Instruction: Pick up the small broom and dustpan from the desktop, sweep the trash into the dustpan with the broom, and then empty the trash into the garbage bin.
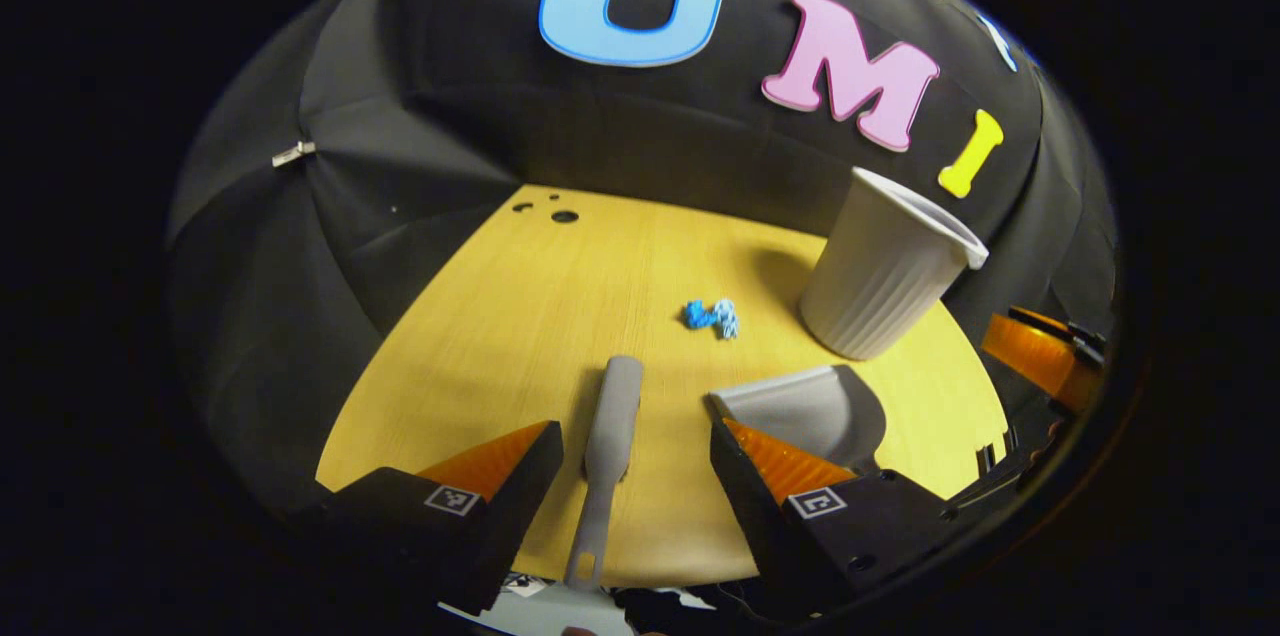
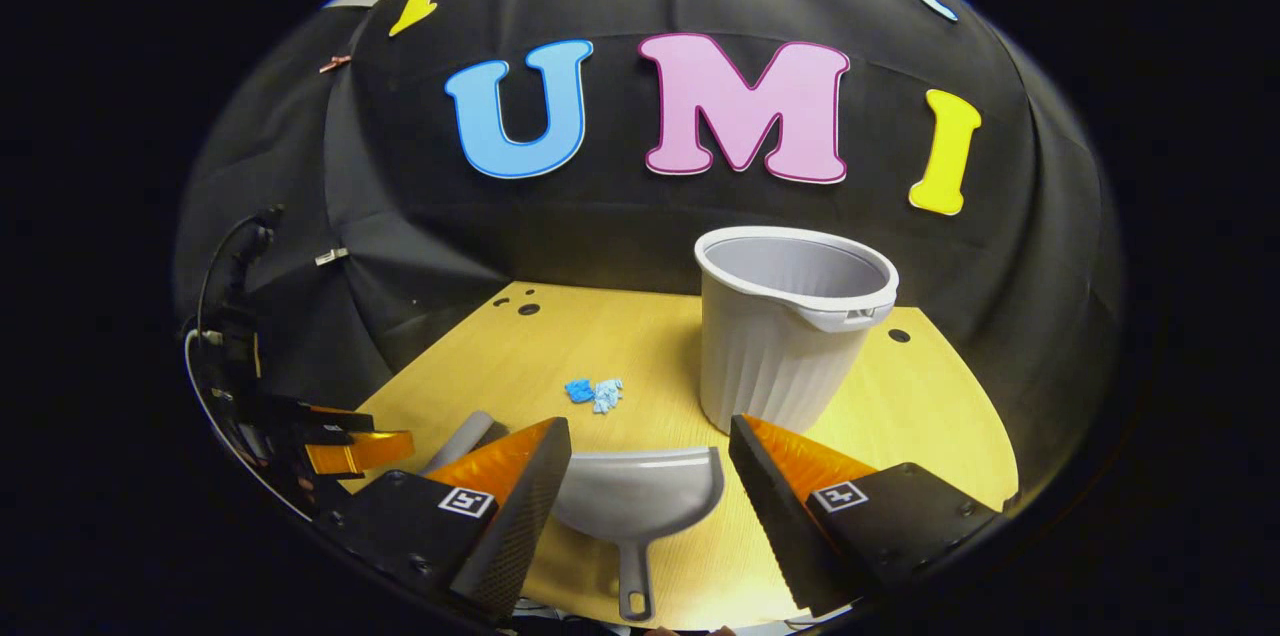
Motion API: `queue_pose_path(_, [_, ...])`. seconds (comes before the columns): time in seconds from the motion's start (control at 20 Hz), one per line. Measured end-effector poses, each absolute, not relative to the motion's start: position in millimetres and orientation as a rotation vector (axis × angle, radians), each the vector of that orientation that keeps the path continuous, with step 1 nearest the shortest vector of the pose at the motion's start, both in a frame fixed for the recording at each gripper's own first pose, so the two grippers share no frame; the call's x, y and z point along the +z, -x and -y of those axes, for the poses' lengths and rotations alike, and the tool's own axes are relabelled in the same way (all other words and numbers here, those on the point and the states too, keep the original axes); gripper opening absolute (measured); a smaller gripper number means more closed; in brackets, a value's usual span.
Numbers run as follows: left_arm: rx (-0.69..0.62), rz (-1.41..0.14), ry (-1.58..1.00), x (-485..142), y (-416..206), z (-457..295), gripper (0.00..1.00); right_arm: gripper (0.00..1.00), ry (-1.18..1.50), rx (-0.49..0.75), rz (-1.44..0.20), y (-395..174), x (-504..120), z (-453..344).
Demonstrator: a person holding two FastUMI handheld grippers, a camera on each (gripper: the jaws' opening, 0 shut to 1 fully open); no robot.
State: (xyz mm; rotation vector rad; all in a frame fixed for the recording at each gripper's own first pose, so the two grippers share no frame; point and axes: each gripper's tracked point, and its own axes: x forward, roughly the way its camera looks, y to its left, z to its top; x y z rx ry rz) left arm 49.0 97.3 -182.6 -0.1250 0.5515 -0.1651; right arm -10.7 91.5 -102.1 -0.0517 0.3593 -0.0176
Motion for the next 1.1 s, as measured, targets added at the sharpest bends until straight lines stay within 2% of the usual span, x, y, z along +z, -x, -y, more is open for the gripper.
queue_pose_path(0.3, [-0.216,-0.774,0.061,-252,-57,-99,0.96,0.99,0.095,-0.057,-0.437,32,-121,-91])
queue_pose_path(0.4, [-0.217,-0.812,0.02,-268,-61,-103,0.96,0.99,0.102,-0.075,-0.459,42,-127,-89])
queue_pose_path(0.45, [-0.214,-0.832,-0.003,-274,-63,-105,0.92,0.99,0.095,-0.084,-0.473,48,-133,-90])
queue_pose_path(0.5, [-0.212,-0.845,-0.021,-281,-65,-107,0.96,0.98,0.09,-0.096,-0.49,51,-138,-89])
queue_pose_path(0.8, [-0.217,-0.915,-0.107,-301,-71,-110,0.96,0.99,0.028,-0.187,-0.528,77,-158,-76])
queue_pose_path(1.05, [-0.212,-0.938,-0.125,-312,-73,-108,0.82,0.98,-0.023,-0.236,-0.552,89,-171,-71])
queue_pose_path(1.1, [-0.21,-0.933,-0.14,-311,-73,-110,0.73,0.98,-0.026,-0.237,-0.555,89,-173,-71])
